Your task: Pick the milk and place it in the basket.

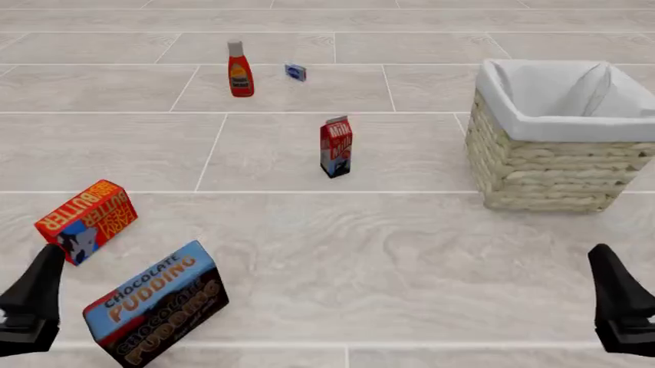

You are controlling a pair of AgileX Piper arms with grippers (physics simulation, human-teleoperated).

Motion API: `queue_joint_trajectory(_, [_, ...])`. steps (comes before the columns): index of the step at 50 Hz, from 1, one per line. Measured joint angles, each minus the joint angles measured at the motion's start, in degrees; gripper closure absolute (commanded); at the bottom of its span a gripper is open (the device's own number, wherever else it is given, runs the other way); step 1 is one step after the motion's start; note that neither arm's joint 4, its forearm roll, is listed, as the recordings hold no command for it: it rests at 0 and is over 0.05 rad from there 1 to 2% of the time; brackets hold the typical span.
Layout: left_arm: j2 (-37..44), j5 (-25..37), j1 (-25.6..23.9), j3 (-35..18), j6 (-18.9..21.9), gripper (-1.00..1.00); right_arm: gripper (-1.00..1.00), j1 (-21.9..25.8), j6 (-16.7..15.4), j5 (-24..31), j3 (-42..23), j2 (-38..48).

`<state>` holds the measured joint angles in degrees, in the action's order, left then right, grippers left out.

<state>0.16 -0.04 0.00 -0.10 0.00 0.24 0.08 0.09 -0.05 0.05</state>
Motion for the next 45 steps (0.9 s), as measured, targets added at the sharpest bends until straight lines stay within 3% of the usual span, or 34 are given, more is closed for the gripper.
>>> queue_joint_trajectory(15, [0.2, 0.0, 0.0, -0.1, 0.0, -1.0, -1.0, 5.2, -0.2, -0.9, 0.0, 4.6])
queue_joint_trajectory(23, [0.2, -0.1, 0.0, -0.1, 0.0, -1.0, -1.0, 9.1, -1.0, -6.6, 0.0, 12.0])
queue_joint_trajectory(30, [0.2, -0.1, 0.0, -0.1, 0.0, -1.0, -1.0, 14.2, -1.0, -15.6, 0.0, 21.6])
queue_joint_trajectory(36, [0.2, -0.1, 0.0, -0.1, 0.0, -1.0, -1.0, 18.0, -0.3, -15.9, -15.9, 36.7])
queue_joint_trajectory(45, [0.3, -0.1, 0.0, -0.1, 0.0, -1.0, -1.0, 22.6, -1.5, -11.5, -34.5, 52.0])
